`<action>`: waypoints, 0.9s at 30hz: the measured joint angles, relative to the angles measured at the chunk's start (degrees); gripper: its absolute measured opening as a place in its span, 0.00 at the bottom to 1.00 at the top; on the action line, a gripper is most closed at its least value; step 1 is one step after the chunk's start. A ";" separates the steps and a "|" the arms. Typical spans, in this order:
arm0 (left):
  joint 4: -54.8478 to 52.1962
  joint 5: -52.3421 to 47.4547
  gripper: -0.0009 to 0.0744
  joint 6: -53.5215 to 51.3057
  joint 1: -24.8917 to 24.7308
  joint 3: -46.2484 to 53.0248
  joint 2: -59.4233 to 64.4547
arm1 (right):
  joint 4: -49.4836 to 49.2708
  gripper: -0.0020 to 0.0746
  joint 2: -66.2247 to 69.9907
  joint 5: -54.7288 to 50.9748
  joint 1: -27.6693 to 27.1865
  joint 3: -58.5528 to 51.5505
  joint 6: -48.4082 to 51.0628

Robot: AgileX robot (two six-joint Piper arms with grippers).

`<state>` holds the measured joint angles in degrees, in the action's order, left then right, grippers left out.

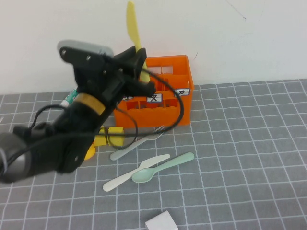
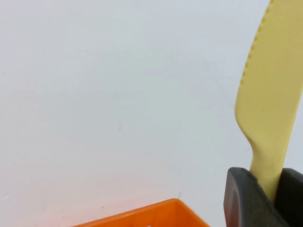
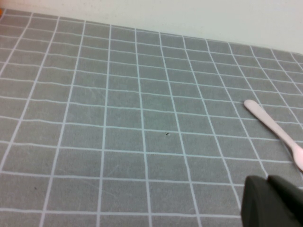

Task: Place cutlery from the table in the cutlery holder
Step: Place the knife on the box

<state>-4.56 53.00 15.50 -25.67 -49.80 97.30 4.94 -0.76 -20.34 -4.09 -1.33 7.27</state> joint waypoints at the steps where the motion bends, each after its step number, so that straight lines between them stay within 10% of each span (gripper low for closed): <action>1: 0.00 -1.58 0.14 0.00 0.10 -1.70 0.60 | 0.00 0.02 0.00 0.00 0.00 0.00 0.00; 27: -11.73 -12.74 0.14 11.24 -0.86 -23.73 17.38 | 0.00 0.02 0.00 0.00 0.00 0.00 0.00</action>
<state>-16.28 40.26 26.74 -26.53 -73.53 114.68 4.94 -0.76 -20.34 -4.09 -1.33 7.27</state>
